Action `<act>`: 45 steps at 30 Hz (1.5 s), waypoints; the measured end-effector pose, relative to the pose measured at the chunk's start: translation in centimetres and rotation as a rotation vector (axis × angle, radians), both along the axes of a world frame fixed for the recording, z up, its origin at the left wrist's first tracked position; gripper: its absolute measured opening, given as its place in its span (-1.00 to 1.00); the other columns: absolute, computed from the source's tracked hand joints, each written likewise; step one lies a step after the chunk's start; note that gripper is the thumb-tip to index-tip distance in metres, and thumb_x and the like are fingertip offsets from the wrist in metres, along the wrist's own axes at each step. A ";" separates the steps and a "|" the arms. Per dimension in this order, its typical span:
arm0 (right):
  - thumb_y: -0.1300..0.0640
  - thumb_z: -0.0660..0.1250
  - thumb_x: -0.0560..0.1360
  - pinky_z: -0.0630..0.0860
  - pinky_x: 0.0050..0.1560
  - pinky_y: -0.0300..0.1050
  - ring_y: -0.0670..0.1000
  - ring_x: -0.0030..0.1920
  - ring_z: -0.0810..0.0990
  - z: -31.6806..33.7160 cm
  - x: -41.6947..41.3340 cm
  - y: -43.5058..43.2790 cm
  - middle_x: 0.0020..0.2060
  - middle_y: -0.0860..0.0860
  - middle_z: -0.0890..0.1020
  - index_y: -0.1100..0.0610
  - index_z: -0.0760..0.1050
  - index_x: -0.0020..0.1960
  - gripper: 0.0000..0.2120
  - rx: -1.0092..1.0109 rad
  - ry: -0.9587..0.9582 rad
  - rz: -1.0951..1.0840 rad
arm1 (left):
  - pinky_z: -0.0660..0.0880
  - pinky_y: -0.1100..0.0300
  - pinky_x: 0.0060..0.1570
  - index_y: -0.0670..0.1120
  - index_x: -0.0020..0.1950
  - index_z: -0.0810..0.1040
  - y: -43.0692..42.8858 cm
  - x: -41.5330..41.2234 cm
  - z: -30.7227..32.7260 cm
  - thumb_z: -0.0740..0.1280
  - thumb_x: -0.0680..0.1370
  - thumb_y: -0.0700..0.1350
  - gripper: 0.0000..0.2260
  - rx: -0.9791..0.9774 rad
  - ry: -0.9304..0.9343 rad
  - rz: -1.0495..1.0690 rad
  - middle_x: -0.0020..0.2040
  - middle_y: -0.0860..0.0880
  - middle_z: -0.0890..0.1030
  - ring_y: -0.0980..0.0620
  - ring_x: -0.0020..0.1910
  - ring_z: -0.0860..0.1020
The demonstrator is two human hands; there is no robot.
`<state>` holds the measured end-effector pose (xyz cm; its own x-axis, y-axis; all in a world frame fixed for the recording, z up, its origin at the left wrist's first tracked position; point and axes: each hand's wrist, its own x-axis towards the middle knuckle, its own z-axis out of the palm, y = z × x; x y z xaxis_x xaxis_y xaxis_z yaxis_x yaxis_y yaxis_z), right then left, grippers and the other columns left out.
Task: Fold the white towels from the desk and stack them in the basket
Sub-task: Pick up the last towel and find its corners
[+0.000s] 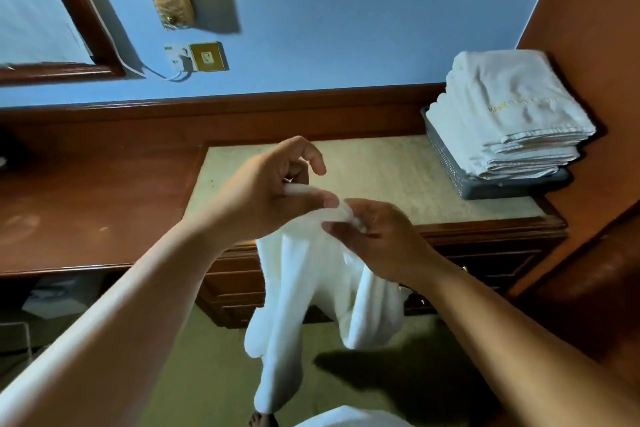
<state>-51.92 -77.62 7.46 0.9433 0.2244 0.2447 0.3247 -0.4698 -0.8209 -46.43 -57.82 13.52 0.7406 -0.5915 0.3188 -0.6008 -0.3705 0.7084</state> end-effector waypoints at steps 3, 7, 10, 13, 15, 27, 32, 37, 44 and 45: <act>-0.07 0.38 0.52 0.42 -0.29 -0.11 -0.05 -0.33 0.53 2.3 0.3 -0.5 -0.37 -0.08 0.59 0.11 0.59 -0.13 -0.77 0.245 -0.047 -0.092 | 0.46 0.30 -0.39 0.07 -0.03 0.63 2.1 1.9 -3.8 0.52 0.42 0.10 -0.79 0.020 0.189 0.071 -0.28 0.13 0.63 0.22 -0.40 0.52; -0.04 0.38 0.51 0.27 -0.19 -0.05 0.04 -0.26 0.36 5.5 0.4 -2.3 -0.33 0.05 0.40 0.21 0.51 -0.18 -0.70 0.486 -0.124 -0.147 | 0.55 0.17 -0.24 0.11 -0.13 0.67 3.2 1.2 -12.9 0.42 0.59 -0.03 -0.90 0.418 0.414 -0.009 -0.26 0.09 0.68 0.14 -0.32 0.61; -0.02 0.37 0.54 0.35 -0.21 -0.07 0.08 -0.29 0.46 6.6 0.2 -3.4 -0.37 0.04 0.50 0.11 0.58 -0.17 -0.78 0.345 -0.110 -0.066 | 0.46 0.22 -0.31 0.16 -0.15 0.55 2.2 0.7 -15.3 0.26 0.64 -0.19 -0.72 0.429 0.372 0.111 -0.26 0.09 0.64 0.03 -0.32 0.61; -0.05 0.43 0.52 0.49 -0.03 -0.12 0.03 -0.12 0.65 6.8 -0.1 -4.6 -0.14 0.05 0.71 0.13 0.67 0.00 -0.75 0.199 0.041 0.052 | 0.47 0.19 -0.51 -0.02 0.06 0.49 0.4 2.2 -13.6 0.12 0.71 -0.19 -0.82 -0.016 0.612 0.355 -0.06 -0.10 0.65 -0.02 -0.30 0.69; -0.30 0.40 0.45 0.47 -0.08 -0.07 0.10 -0.20 0.62 7.3 -0.4 -5.7 -0.21 0.08 0.69 0.13 0.66 -0.07 -0.54 -0.055 0.220 0.148 | 0.53 0.14 -0.48 -0.08 0.05 0.44 -0.9 3.4 -11.9 0.05 0.73 -0.19 -0.81 -0.292 0.724 0.408 -0.02 -0.18 0.60 -0.08 -0.28 0.68; -0.24 0.50 0.40 0.35 0.40 -0.10 -0.18 0.47 0.33 2.3 1.4 -6.4 0.52 -0.31 0.26 -0.23 0.15 0.57 -0.14 -0.149 0.208 0.015 | 0.06 -0.01 -0.38 -0.11 -0.43 0.22 -5.6 -0.2 -0.7 0.34 0.40 -0.06 -0.66 -0.619 0.687 -0.685 -0.46 -0.05 0.20 -0.01 -0.42 0.15; 0.08 0.48 0.50 0.61 0.06 0.21 0.03 0.01 0.68 0.9 0.7 -5.0 -0.02 -0.03 0.69 0.04 0.63 0.07 -0.85 -0.069 0.256 0.243 | 0.08 0.06 -0.42 -0.08 -0.46 0.22 -3.8 0.4 0.5 0.31 0.47 -0.15 -0.63 -0.561 0.705 -0.647 -0.49 -0.02 0.22 -0.04 -0.47 0.12; 0.10 0.51 0.49 0.61 0.06 0.24 0.11 -0.02 0.68 0.8 0.6 -3.8 -0.05 0.09 0.68 0.19 0.62 0.07 -0.77 0.014 0.283 0.302 | 0.13 0.19 -0.49 -0.14 -0.50 0.28 -1.8 0.4 0.8 0.32 0.54 -0.20 -0.58 -0.420 0.484 -0.394 -0.51 -0.09 0.20 -0.03 -0.56 0.12; -0.06 0.55 0.41 0.59 0.10 -0.04 -0.14 -0.04 0.65 -1.3 2.3 -5.2 -0.12 -0.21 0.66 -0.26 0.63 -0.13 -0.86 -0.280 0.488 0.226 | 0.02 0.09 -0.49 -0.29 -0.48 0.22 3.4 1.1 1.3 0.44 0.50 0.00 -0.43 -0.332 0.138 0.040 -0.49 -0.25 0.12 -0.17 -0.51 0.06; -0.08 0.54 0.40 0.58 0.08 -0.07 -0.14 -0.05 0.63 -1.6 2.3 -5.7 -0.13 -0.21 0.64 -0.27 0.61 -0.13 -0.87 -0.332 0.502 0.200 | 0.03 0.13 -0.49 -0.27 -0.48 0.20 4.1 1.1 1.4 0.44 0.51 -0.02 -0.43 -0.321 0.104 0.072 -0.48 -0.25 0.11 -0.14 -0.51 0.06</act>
